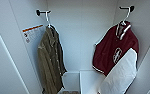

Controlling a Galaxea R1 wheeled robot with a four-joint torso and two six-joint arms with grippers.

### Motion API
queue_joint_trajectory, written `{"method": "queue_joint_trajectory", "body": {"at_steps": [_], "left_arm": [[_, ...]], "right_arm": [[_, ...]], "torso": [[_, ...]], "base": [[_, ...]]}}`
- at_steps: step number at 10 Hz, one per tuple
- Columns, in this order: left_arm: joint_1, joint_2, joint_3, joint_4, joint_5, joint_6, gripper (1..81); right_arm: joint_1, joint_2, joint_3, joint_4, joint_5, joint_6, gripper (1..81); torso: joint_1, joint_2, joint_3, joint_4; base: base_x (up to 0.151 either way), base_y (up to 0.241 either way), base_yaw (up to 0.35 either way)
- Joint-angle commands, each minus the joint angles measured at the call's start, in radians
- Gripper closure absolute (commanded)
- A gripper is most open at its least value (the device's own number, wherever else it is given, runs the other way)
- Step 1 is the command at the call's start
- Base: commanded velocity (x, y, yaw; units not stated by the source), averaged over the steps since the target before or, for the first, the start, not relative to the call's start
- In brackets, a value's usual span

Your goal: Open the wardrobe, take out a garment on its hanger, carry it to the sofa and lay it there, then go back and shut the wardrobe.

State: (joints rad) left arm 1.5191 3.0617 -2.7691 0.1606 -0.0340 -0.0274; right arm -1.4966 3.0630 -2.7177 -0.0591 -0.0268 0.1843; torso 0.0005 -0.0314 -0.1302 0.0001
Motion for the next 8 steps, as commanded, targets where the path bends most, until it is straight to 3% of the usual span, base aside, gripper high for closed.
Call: {"method": "queue_joint_trajectory", "body": {"at_steps": [1,8], "left_arm": [[-0.030,0.003,0.000,0.000,0.057,0.004,1.0],[-0.030,0.005,0.000,0.003,0.057,0.006,1.0]], "right_arm": [[0.037,0.002,0.003,0.004,-0.065,0.000,1.0],[0.040,0.002,0.003,0.004,-0.065,0.000,1.0]], "torso": [[0.000,0.000,0.000,0.000],[0.000,-0.001,0.000,0.000]], "base": [[0.000,0.000,0.000],[0.054,0.000,0.000]]}}
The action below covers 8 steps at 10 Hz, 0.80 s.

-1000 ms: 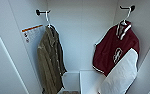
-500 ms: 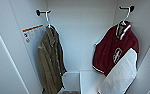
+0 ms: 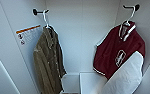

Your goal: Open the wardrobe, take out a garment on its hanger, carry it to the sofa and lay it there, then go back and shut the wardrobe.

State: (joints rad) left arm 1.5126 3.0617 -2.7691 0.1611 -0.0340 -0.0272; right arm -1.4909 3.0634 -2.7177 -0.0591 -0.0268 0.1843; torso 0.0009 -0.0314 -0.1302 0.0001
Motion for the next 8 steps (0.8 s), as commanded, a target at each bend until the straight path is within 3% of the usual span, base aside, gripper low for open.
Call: {"method": "queue_joint_trajectory", "body": {"at_steps": [1,3,4,6,8], "left_arm": [[-0.024,0.005,0.000,0.003,0.057,0.004,1.0],[-0.024,0.017,0.000,0.003,0.057,0.003,1.0],[-0.027,0.019,-0.001,0.003,0.051,0.003,1.0],[-0.034,0.014,-0.003,0.005,0.048,0.004,1.0],[-0.044,0.016,0.000,0.006,0.048,0.006,1.0]], "right_arm": [[0.033,0.002,0.003,0.002,-0.065,0.000,1.0],[0.030,-0.001,0.003,0.002,-0.065,0.000,1.0],[0.030,-0.001,0.003,0.004,-0.065,0.000,1.0],[0.028,-0.001,0.003,0.004,-0.065,0.000,1.0],[0.027,-0.001,0.003,0.004,-0.065,0.000,1.0]], "torso": [[0.000,0.000,0.000,0.000],[0.000,0.000,0.000,0.000],[0.000,0.000,0.000,-0.075],[-0.001,0.000,0.000,-0.120],[-0.001,0.000,0.000,-0.183]], "base": [[0.000,0.000,0.000],[0.000,0.000,0.000],[0.000,0.000,0.000],[0.000,0.000,0.000],[0.000,0.000,0.000]]}}
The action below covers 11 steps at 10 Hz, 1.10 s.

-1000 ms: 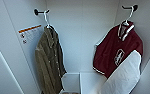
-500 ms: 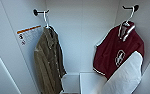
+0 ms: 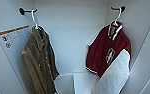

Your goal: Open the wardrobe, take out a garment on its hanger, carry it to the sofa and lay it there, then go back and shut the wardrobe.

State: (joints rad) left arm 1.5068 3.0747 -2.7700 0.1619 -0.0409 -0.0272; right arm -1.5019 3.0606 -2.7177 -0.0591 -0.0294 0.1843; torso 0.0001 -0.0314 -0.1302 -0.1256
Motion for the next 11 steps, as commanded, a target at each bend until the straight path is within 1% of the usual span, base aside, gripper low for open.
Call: {"method": "queue_joint_trajectory", "body": {"at_steps": [1,6,7,8,9,10,11], "left_arm": [[-0.041,0.003,0.001,0.007,0.055,0.006,1.0],[-0.056,0.001,0.001,0.010,0.059,0.007,1.0],[-0.064,0.004,0.007,0.011,0.064,0.009,1.0],[-0.075,-0.002,0.032,0.011,0.067,0.009,1.0],[-0.088,-0.019,0.079,0.022,0.067,0.009,1.0],[-0.108,-0.037,0.127,0.028,0.068,0.007,1.0],[-0.137,-0.060,0.176,0.028,0.102,0.007,1.0]], "right_arm": [[0.038,0.002,0.003,0.004,-0.063,0.000,1.0],[0.036,0.000,0.003,0.004,-0.063,0.000,1.0],[0.036,0.002,0.003,0.004,-0.063,0.000,1.0],[0.038,0.003,0.003,0.004,-0.063,0.000,1.0],[0.039,0.003,0.003,0.004,-0.063,0.000,1.0],[0.041,0.005,0.004,0.004,-0.063,0.000,1.0],[0.041,0.005,0.003,0.004,-0.063,0.000,1.0]], "torso": [[0.000,0.000,0.000,-0.094],[0.000,0.000,0.000,-0.269],[0.000,0.000,0.000,-0.283],[0.000,0.000,0.000,-0.240],[0.000,0.000,0.000,-0.263],[0.000,0.000,0.000,-0.273],[0.000,0.000,0.000,-0.273]], "base": [[0.000,0.000,0.000],[0.000,0.000,0.000],[0.000,0.000,0.000],[0.000,0.000,0.000],[0.000,0.000,0.000],[0.000,0.000,0.000],[0.000,0.000,0.000]]}}
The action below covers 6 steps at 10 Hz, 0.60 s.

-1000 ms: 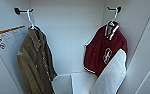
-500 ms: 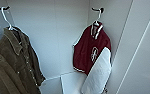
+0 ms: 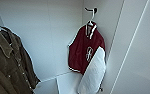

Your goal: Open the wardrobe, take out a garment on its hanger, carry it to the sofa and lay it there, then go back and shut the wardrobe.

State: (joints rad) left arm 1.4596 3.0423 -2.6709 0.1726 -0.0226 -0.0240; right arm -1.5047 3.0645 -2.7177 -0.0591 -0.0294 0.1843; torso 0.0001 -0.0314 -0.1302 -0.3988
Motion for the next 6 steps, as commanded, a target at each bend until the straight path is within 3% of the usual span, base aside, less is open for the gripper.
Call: {"method": "queue_joint_trajectory", "body": {"at_steps": [1,6], "left_arm": [[-0.124,-0.045,0.115,0.016,0.125,0.004,1.0],[-0.282,-0.103,0.248,0.013,0.223,0.004,1.0]], "right_arm": [[0.045,-0.001,0.003,0.004,-0.063,0.000,1.0],[0.050,-0.001,0.003,0.005,-0.063,0.000,1.0]], "torso": [[0.000,0.000,0.000,0.000],[0.000,0.000,0.000,0.000]], "base": [[0.000,0.000,0.000],[0.000,0.000,0.000]]}}
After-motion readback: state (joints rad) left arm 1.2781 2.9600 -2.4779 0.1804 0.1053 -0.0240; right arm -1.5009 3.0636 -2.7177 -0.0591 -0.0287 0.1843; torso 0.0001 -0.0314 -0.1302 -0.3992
